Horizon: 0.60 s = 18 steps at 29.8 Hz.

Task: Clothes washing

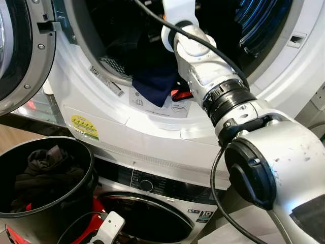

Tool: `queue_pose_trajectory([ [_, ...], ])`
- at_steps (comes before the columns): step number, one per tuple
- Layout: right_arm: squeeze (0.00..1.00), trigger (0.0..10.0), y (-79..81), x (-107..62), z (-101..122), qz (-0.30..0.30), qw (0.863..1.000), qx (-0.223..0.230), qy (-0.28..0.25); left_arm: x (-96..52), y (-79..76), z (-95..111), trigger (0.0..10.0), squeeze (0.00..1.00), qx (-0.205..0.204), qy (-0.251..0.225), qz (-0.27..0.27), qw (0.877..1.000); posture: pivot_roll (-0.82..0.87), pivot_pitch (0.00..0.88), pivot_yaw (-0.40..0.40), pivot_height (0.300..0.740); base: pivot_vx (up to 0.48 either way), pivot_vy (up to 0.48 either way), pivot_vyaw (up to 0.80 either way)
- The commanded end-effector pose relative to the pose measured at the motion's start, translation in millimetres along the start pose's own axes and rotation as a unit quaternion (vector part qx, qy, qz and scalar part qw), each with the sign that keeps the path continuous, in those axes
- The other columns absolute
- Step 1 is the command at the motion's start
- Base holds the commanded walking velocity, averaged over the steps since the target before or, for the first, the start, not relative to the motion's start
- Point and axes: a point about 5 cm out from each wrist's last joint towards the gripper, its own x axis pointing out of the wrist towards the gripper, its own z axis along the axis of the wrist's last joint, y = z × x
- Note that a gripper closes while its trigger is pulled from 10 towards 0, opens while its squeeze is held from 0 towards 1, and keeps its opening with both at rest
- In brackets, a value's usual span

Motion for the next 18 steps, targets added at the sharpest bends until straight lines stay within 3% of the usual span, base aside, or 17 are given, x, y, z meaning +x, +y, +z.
queue_pose_trajectory([
  [1,0.00,10.0,-7.8,-1.3,-14.1,-0.007,0.999,0.017,0.032,1.3,-1.8,-1.6,10.0,0.00,-0.002,0.002,0.004,1.000,0.24,0.000,-0.137,0.740,0.000,0.000,0.00],
  [11,0.00,10.0,-21.5,-3.2,-22.9,-0.035,0.998,0.029,0.037,4.7,-3.4,-0.7,10.0,0.00,0.001,0.002,0.002,1.000,0.23,0.000,-0.125,0.740,0.000,0.000,0.00],
  [18,0.00,10.0,-45.8,-4.0,-10.2,-0.100,0.995,0.013,0.018,5.8,1.8,1.7,10.0,0.00,0.002,0.000,0.018,1.000,0.24,0.000,-0.130,0.740,0.000,0.000,0.00],
])
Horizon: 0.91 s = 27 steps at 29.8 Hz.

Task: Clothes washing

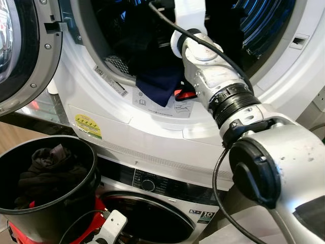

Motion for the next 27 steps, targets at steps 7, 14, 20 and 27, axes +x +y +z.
queue_pose_trajectory([
  [7,0.00,10.0,-31.6,1.0,13.4,-0.072,0.997,-0.038,-0.015,-0.2,6.4,-0.4,10.0,0.00,0.000,0.004,0.021,1.000,0.24,0.000,-0.124,0.740,0.000,0.000,0.00],
  [14,0.00,10.0,-38.6,0.9,21.8,-0.061,0.997,0.007,-0.043,-1.9,16.1,-0.1,10.0,0.00,0.002,0.006,0.048,0.999,0.22,0.000,-0.112,0.740,0.000,0.000,0.00],
  [20,0.00,10.0,-35.3,0.9,30.1,-0.026,0.996,0.050,-0.069,-0.8,18.3,2.4,10.0,0.00,0.000,0.003,0.052,0.999,0.20,0.000,-0.096,0.740,0.000,0.000,0.00],
  [27,0.00,10.0,-36.8,0.8,24.8,-0.024,0.997,0.041,-0.060,0.1,17.2,2.7,10.0,0.00,-0.001,0.003,0.050,0.999,0.18,0.000,-0.088,0.740,0.000,0.000,0.00],
])
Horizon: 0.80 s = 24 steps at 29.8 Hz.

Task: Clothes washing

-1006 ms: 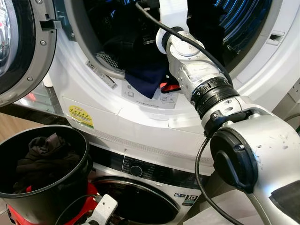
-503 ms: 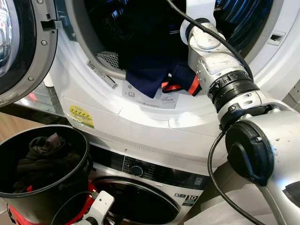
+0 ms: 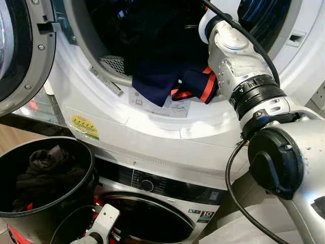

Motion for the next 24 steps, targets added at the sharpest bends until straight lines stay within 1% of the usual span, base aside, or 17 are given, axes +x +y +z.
queue_pose_trajectory([
  [1,0.00,10.0,-7.8,0.9,8.7,-0.005,1.000,-0.001,-0.012,1.2,-2.0,-1.0,10.0,0.00,0.001,0.004,-0.004,1.000,0.18,0.000,-0.082,0.740,0.000,0.000,0.00],
  [2,0.00,10.0,-7.8,0.9,8.7,-0.005,1.000,-0.001,-0.012,1.2,-2.0,-1.0,10.0,0.00,0.001,0.004,-0.004,1.000,0.18,0.000,-0.082,0.740,0.000,0.000,0.00],
  [4,0.00,10.0,-16.0,-0.3,2.0,-0.004,1.000,0.013,-0.010,1.3,-1.2,-1.0,10.0,0.00,0.001,0.004,-0.003,1.000,0.17,0.000,-0.074,0.740,0.000,0.000,0.00],
  [5,0.00,10.0,-16.0,-0.3,2.0,-0.004,1.000,0.013,-0.010,1.3,-1.2,-1.0,10.0,0.00,0.001,0.004,-0.003,1.000,0.17,0.000,-0.074,0.740,0.000,0.000,0.00],
  [6,0.00,10.0,-24.8,-1.0,4.5,-0.007,0.999,0.041,-0.027,1.4,-0.6,-0.9,10.0,0.00,0.001,0.005,-0.003,1.000,0.16,0.000,-0.068,0.740,0.000,0.000,0.00],
  [8,0.00,10.0,-29.8,-1.1,9.2,-0.006,0.997,0.064,-0.042,1.7,-0.4,-0.7,10.0,0.00,0.002,0.006,-0.005,1.000,0.16,0.000,-0.069,0.740,0.000,0.000,0.00],
  [13,0.00,10.0,-33.2,-1.5,16.3,-0.001,0.996,0.058,-0.064,2.3,0.0,0.4,10.0,0.00,0.003,0.006,-0.005,1.000,0.16,0.000,-0.065,0.740,0.000,0.000,0.00],
  [16,0.00,10.0,-40.0,-2.0,18.4,-0.014,0.996,0.059,-0.070,2.6,0.1,0.7,10.0,0.00,0.000,0.005,-0.004,1.000,0.15,0.000,-0.059,0.740,0.000,0.000,0.00],
  [18,0.00,10.0,-40.0,-2.1,18.1,-0.011,0.996,0.062,-0.070,2.8,-0.1,1.0,10.0,0.00,0.002,0.006,-0.006,1.000,0.14,0.000,-0.058,0.740,0.000,0.000,0.00],
  [20,0.00,10.0,-35.2,-2.0,16.5,0.007,0.994,0.084,-0.070,2.9,-0.5,0.6,10.0,0.00,0.002,0.006,-0.007,1.000,0.14,0.000,-0.060,0.740,0.000,0.000,0.00],
  [23,0.00,10.0,-21.8,-1.9,17.6,0.061,0.989,0.113,-0.077,3.1,-0.7,0.5,10.0,0.00,0.000,0.007,-0.007,1.000,0.14,0.000,-0.057,0.740,0.000,0.000,0.00],
  [24,0.00,10.0,-16.4,-2.1,18.9,0.085,0.985,0.130,-0.081,3.3,-0.7,1.0,10.0,0.00,-0.001,0.006,-0.007,1.000,0.13,0.000,-0.057,0.740,0.000,0.000,0.00],
])
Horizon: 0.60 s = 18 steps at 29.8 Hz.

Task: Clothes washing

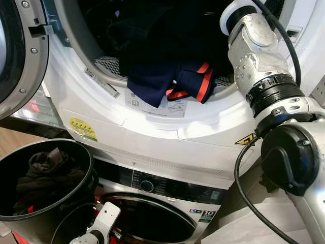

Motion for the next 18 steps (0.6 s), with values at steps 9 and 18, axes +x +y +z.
queue_pose_trajectory([
  [9,0.00,10.0,33.0,-3.6,8.8,0.192,0.975,0.092,-0.065,0.9,-4.9,-3.6,10.0,0.00,-0.005,0.008,-0.011,1.000,0.12,0.000,-0.052,0.740,0.000,0.000,0.00],
  [18,0.00,10.0,38.4,-13.5,21.4,0.254,0.951,0.101,-0.144,1.8,-5.9,-2.5,10.0,0.00,-0.007,0.005,-0.014,1.000,0.11,0.000,-0.051,0.740,0.000,0.000,0.00],
])
